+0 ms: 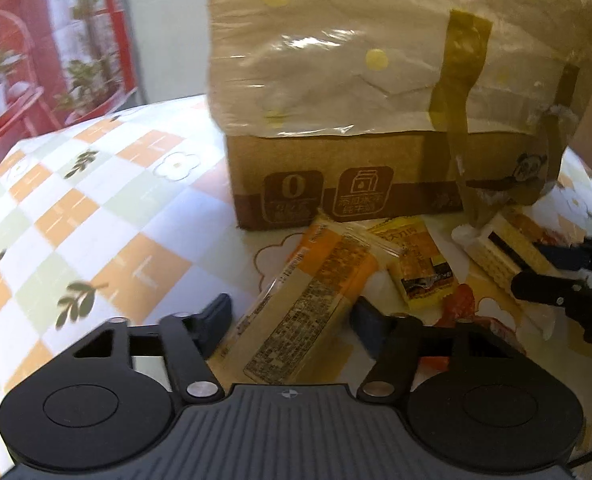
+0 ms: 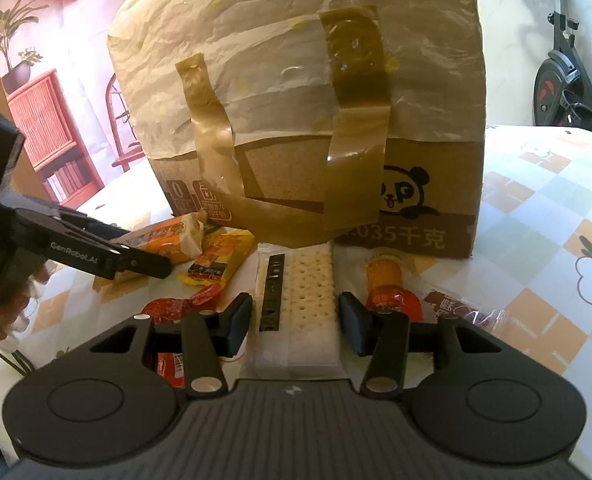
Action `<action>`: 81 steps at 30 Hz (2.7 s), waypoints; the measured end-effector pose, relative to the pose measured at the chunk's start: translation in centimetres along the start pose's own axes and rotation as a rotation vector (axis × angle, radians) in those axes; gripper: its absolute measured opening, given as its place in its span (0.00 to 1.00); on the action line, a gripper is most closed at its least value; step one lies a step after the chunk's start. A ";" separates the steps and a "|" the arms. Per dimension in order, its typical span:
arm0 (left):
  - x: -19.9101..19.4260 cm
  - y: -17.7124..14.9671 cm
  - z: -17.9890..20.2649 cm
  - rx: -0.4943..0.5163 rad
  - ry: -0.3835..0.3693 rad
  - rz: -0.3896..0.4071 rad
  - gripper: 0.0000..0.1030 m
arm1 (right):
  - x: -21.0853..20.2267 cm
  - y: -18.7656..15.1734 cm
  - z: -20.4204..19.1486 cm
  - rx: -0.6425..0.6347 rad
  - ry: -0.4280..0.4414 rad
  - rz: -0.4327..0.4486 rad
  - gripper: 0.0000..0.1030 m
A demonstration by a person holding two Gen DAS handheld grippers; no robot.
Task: Organize snacks
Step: 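Grasp the yellow cake packet with the left tool while the right grasps the cracker packet, then carry both packets into the box and open both tools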
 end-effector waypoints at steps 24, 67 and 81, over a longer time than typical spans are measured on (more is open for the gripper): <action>-2.3 -2.8 0.4 -0.283 -0.016 0.115 0.48 | 1.0 0.2 -0.7 -0.063 -0.050 -0.016 0.50; -7.5 -1.1 0.9 -0.236 -0.015 0.281 0.38 | -5.9 -2.1 0.2 -0.112 -0.039 -0.040 0.48; -14.9 10.8 3.5 -0.155 -0.120 0.601 0.38 | -14.8 10.5 -1.0 -0.088 0.016 0.384 0.48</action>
Point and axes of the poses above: each gripper's, at about its wrist camera, not at the fingertips, and x roughly the way its jaws point, z to its right, y to its top, the point moved 8 cm from there along x, roughly the way its jaws point
